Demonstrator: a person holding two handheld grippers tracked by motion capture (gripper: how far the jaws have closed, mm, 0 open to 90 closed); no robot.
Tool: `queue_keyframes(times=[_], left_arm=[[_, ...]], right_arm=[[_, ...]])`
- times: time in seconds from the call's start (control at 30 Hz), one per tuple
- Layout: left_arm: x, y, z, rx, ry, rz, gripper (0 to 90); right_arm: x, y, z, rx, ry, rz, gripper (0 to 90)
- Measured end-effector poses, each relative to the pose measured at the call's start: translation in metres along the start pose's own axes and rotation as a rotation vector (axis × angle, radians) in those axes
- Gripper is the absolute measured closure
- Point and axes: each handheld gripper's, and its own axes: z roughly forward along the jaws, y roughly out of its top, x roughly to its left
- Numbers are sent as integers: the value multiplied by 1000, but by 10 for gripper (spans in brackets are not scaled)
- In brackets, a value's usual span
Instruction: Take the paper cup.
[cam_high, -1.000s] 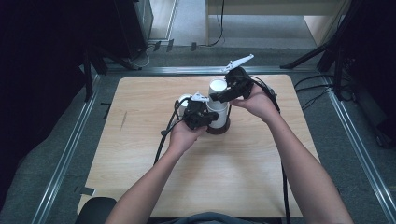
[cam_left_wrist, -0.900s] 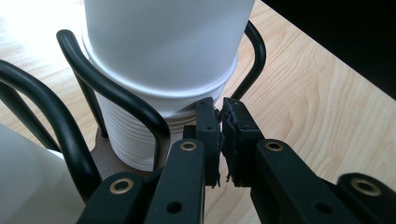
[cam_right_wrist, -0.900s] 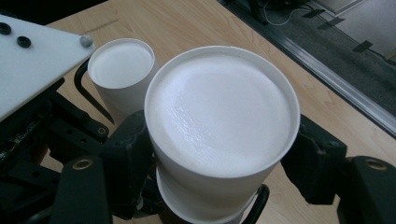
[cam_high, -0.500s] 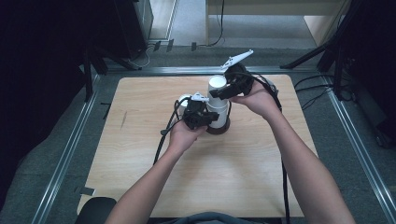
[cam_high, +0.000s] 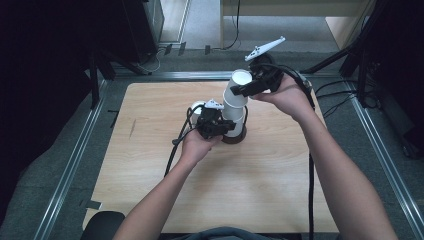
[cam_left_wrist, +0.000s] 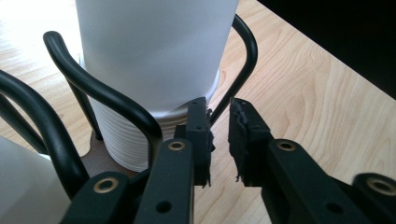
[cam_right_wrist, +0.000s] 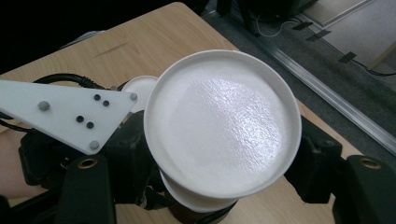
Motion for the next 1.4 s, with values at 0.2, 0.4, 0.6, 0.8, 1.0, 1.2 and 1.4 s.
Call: queue_keyframes(times=[0.2, 0.4, 0.6, 0.8, 1.0, 1.2, 1.4], left_arm=[[3, 0, -2, 9, -16, -10, 773], [-1, 2, -7, 40, -70, -15, 753], [-3, 1, -16, 56, -116, 18, 707], [-5, -2, -26, 71, -147, 84, 666], [-3, -11, -36, 71, -139, 121, 589], [0, -21, -47, 76, -170, 157, 539], [4, -30, -52, 113, -169, 173, 523]], right_arm=[[0, 1, -28, -15, -5, 7, 331], [3, -9, -45, -8, 14, 1, 332], [9, -22, -52, 15, 27, -24, 332], [15, -39, -57, 7, 82, -41, 332], [23, -57, -56, 15, 102, -76, 332], [32, -77, -52, 14, 131, -85, 330], [38, -97, -46, 15, 155, -75, 331]])
